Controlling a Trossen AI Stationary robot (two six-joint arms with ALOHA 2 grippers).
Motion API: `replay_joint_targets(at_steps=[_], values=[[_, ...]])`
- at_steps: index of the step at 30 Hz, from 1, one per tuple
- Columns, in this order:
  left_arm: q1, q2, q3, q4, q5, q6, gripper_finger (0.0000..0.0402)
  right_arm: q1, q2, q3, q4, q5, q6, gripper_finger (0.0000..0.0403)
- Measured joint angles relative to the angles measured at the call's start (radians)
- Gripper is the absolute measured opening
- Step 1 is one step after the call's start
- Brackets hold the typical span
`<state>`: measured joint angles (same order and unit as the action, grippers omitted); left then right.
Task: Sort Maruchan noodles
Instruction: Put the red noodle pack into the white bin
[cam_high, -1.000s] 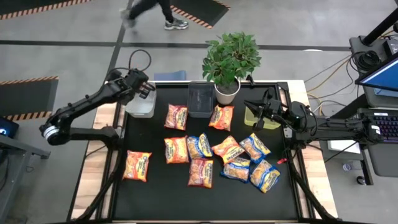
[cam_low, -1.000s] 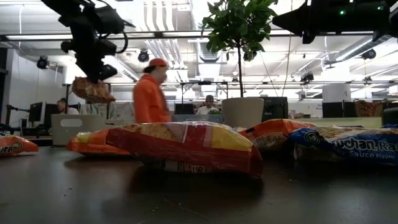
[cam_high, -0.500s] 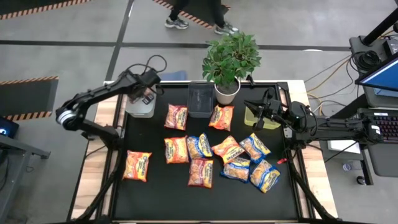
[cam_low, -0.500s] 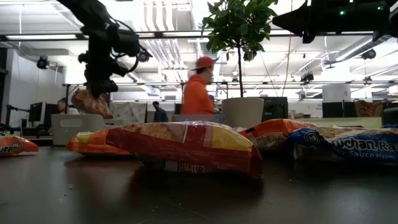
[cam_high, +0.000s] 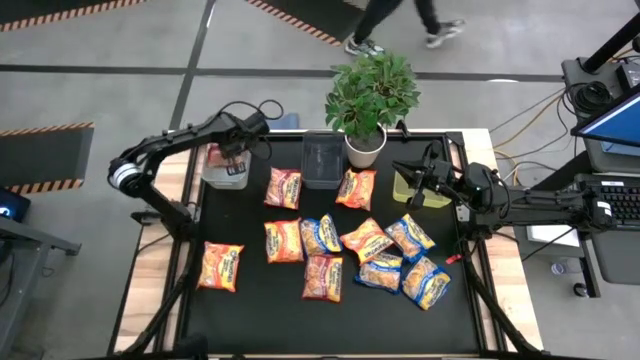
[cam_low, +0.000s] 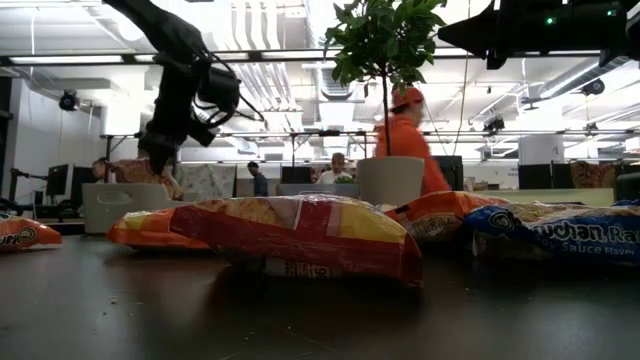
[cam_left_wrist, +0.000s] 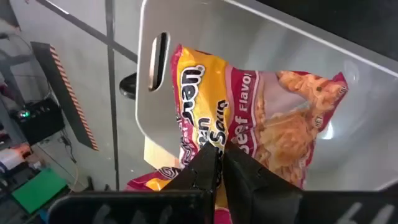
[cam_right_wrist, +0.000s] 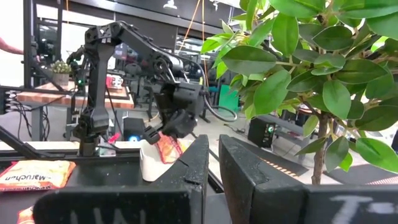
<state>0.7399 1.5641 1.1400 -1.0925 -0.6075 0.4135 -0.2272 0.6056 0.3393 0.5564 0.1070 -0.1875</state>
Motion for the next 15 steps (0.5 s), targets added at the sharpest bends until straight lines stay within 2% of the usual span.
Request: replay_joint_targets(at_steps=[6, 15], values=[[0.0, 0.033, 0.0, 0.084, 0.0, 0.05, 0.0, 0.0, 0.0, 0.0, 0.0, 0.0, -0.006, 0.0029], [0.0, 0.074, 0.005, 0.109, 0.046, 0.068, 0.0, 0.0, 0.0, 0.0, 0.0, 0.0, -0.007, 0.0029]])
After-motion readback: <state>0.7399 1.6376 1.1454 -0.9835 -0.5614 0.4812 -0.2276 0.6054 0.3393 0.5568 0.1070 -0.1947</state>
